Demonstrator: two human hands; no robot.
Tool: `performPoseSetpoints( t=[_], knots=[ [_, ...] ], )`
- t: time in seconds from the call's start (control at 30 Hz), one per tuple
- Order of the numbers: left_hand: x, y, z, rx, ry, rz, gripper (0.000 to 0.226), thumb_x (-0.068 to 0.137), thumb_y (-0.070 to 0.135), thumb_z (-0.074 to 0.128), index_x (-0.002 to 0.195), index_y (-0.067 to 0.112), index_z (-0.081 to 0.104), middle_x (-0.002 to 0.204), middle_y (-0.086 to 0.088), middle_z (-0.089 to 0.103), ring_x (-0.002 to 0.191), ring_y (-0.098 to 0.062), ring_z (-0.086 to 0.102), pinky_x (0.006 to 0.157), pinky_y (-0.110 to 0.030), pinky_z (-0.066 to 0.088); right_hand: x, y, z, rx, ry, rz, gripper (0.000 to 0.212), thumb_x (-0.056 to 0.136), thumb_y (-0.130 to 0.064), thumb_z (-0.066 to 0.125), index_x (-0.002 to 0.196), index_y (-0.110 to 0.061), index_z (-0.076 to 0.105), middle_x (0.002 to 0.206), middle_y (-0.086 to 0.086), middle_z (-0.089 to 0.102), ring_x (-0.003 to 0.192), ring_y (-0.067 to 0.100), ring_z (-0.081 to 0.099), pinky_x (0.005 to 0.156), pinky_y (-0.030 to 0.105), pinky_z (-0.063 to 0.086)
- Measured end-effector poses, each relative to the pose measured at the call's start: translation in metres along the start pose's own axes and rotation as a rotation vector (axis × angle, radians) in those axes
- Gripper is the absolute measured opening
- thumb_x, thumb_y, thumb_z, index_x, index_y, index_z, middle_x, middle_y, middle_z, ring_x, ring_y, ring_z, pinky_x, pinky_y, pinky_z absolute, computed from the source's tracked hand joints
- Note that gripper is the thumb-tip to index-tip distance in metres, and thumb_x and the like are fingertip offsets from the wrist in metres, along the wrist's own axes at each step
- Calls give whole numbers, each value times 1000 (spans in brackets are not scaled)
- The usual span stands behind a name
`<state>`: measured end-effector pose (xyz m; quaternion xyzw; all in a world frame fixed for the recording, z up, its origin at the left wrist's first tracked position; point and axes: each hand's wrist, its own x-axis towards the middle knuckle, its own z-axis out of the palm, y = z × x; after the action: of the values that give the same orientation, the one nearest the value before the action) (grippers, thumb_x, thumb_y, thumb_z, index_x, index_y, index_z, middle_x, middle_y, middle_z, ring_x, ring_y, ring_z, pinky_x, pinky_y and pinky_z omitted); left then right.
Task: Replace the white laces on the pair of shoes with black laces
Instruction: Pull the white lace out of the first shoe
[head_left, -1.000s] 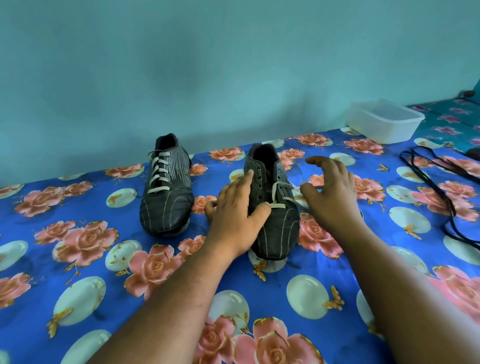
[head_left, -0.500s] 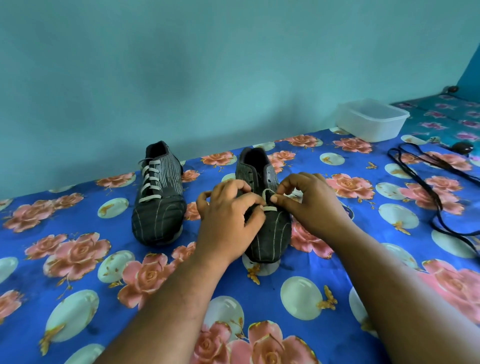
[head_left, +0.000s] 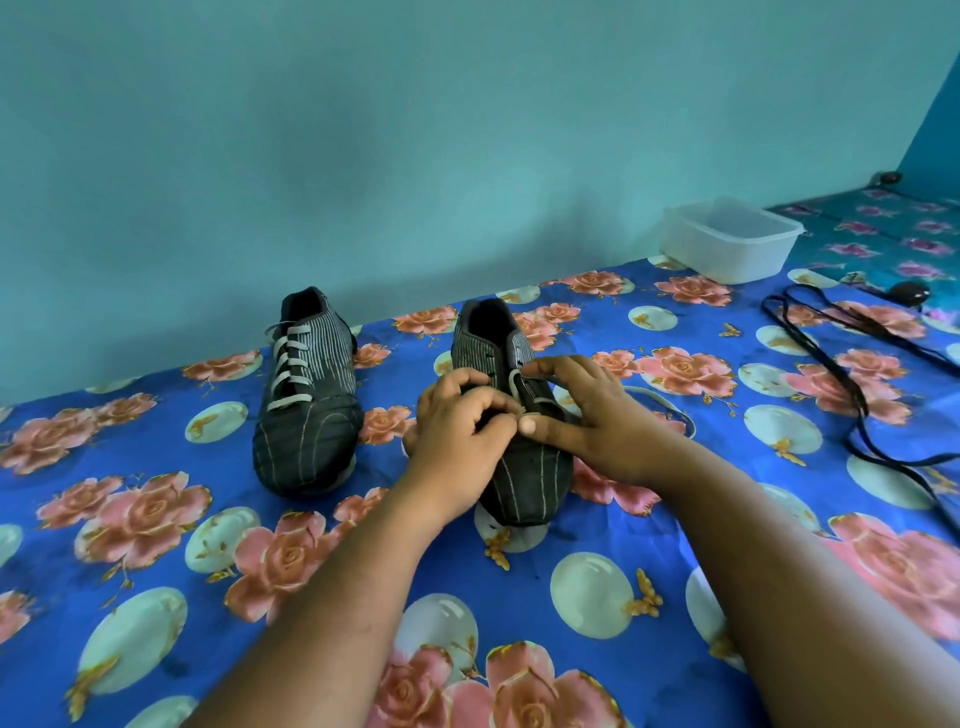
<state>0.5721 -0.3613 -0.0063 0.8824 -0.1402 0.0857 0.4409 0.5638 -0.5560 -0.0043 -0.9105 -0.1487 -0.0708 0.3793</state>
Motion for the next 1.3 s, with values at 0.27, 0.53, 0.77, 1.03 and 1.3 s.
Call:
performPoseSetpoints(
  t=[0.27, 0.53, 0.77, 1.03, 1.3],
  knots=[
    [0, 2, -2, 32, 34, -6, 25, 82, 47, 44, 91, 51, 67, 116, 20, 57, 123, -12, 48, 105, -47, 36, 2, 0, 1, 12, -4, 23, 85, 63, -97, 51, 134, -51, 45, 134, -18, 45, 133, 15, 38, 113, 48, 37],
    [-6, 5, -1, 347, 76, 55, 32, 100, 50, 46, 99, 34, 73, 120, 18, 52, 123, -12, 41, 99, -43, 25, 1, -4, -1, -14, -5, 65, 86, 63, -90, 56, 137, -47, 45, 132, -20, 42, 133, 14, 36, 113, 51, 35],
    [-3, 7, -7, -614, -50, -167, 19, 97, 22, 62, 81, 24, 72, 102, 2, 65, 96, -9, 62, 83, -23, 47, 1, -4, -2, -4, -4, 74, 91, 60, -94, 56, 137, -48, 43, 133, -18, 43, 133, 16, 36, 114, 49, 34],
    [-1, 9, -4, -200, 55, -44, 34, 93, 48, 69, 79, 18, 76, 90, 6, 67, 94, -10, 62, 82, -32, 50, 1, -6, -1, -32, -17, 97, 101, 55, -97, 55, 140, -44, 43, 135, -13, 45, 132, 17, 36, 112, 48, 36],
    [-6, 16, -17, -917, -71, -376, 26, 95, 30, 61, 71, 22, 67, 81, 0, 67, 74, -13, 62, 65, -27, 46, 0, -12, -2, 2, -8, 107, 96, 57, -86, 61, 140, -41, 44, 132, -15, 41, 133, 16, 35, 112, 46, 36]
  ],
)
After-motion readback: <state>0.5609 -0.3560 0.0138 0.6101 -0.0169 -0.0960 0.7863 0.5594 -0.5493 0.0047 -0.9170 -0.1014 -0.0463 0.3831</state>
